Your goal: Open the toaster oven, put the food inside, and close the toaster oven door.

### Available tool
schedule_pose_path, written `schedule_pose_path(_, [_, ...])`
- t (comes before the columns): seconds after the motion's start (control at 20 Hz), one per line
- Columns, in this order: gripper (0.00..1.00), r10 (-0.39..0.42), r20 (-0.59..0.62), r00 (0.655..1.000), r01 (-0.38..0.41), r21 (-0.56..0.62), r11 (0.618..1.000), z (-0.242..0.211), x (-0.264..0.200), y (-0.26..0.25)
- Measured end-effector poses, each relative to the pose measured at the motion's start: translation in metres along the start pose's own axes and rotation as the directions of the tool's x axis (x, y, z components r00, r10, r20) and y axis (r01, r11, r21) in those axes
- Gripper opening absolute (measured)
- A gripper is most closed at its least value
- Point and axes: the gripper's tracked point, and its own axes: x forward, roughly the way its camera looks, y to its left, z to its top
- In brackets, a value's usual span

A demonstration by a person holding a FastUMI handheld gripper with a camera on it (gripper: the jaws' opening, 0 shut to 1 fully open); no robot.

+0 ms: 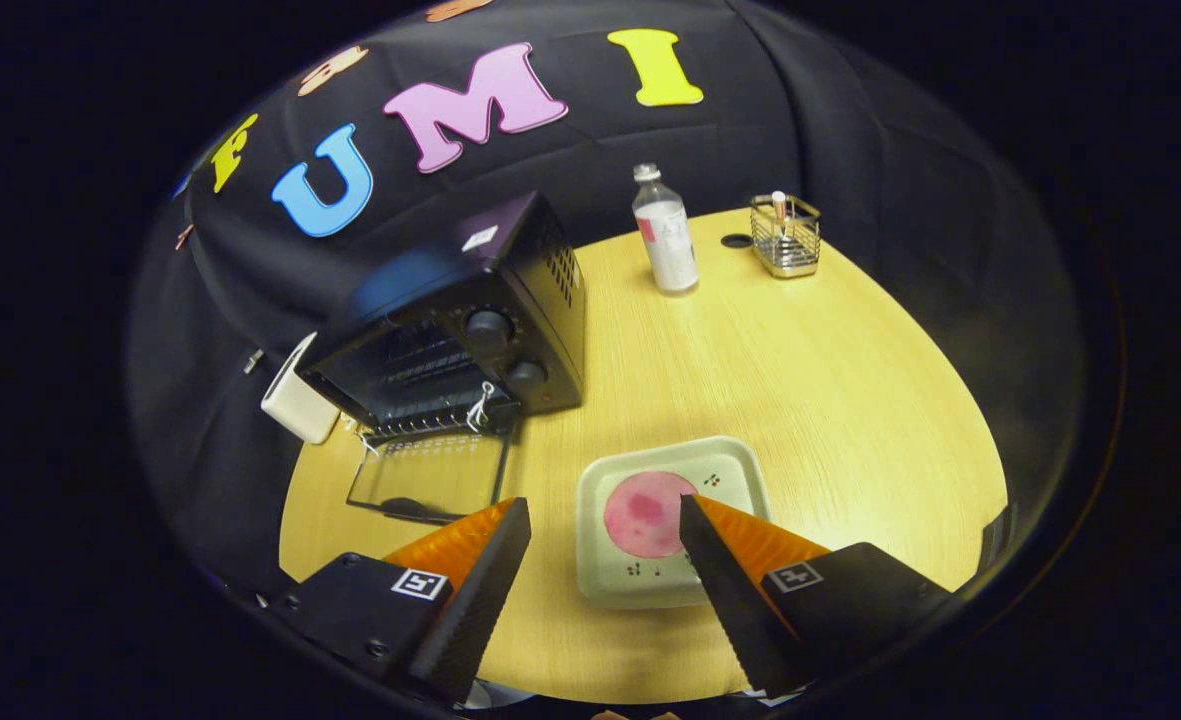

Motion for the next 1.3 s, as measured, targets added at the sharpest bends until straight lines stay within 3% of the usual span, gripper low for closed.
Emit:
schedule_pose_path(0.35, [1.00,-0.041,-0.066,0.997,0.041,-0.005,0.999,-0.007,0.025,-0.076])
schedule_pose_path(0.7, [0.99,-0.062,-0.182,0.981,0.061,-0.012,0.998,-0.035,0.046,-0.101])
schedule_pose_path(0.9, [0.97,-0.043,-0.186,0.982,0.042,-0.009,0.999,-0.034,0.049,-0.096])
schedule_pose_path(1.0, [0.88,-0.039,-0.207,0.978,0.035,-0.024,0.999,-0.038,0.050,-0.091])
schedule_pose_path(1.05, [0.76,-0.040,-0.210,0.977,0.035,-0.026,0.999,-0.039,0.051,-0.092])
schedule_pose_path(1.2, [0.68,-0.071,-0.218,0.973,0.064,-0.039,0.997,-0.040,0.054,-0.099])
schedule_pose_path(1.3, [0.51,-0.100,-0.220,0.970,0.090,-0.055,0.994,-0.040,0.053,-0.105])
